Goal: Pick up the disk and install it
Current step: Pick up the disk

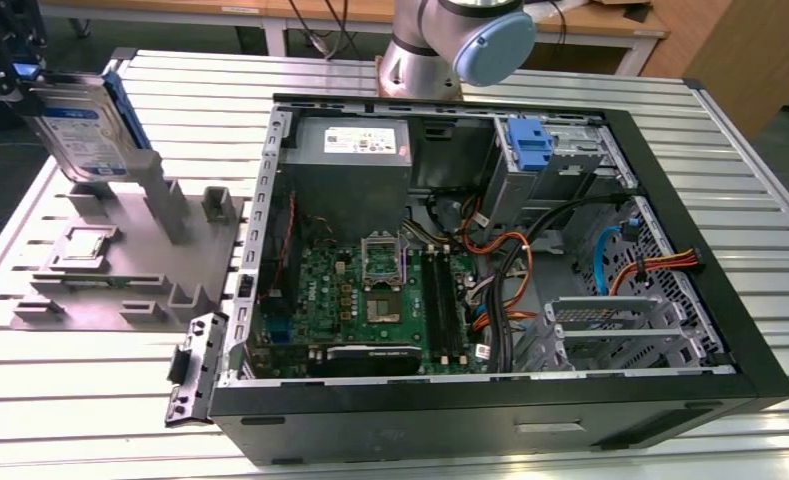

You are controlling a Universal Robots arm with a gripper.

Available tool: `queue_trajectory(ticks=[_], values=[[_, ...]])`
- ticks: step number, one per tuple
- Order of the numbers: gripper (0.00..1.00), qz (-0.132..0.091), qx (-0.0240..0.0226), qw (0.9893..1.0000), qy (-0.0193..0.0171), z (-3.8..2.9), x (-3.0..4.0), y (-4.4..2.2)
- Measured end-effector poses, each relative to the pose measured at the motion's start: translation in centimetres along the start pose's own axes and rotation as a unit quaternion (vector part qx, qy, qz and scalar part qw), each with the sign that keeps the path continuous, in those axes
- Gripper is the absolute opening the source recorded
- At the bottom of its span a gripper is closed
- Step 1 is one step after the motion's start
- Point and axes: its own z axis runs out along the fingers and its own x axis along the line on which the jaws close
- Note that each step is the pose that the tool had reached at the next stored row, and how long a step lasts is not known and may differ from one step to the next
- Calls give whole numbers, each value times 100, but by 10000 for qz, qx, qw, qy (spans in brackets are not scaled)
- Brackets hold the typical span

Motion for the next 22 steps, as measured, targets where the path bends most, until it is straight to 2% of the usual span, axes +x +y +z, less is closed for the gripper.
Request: queue_trajectory(ticks=[22], values=[[37, 0, 0, 10000, 0, -104, -6, 3]])
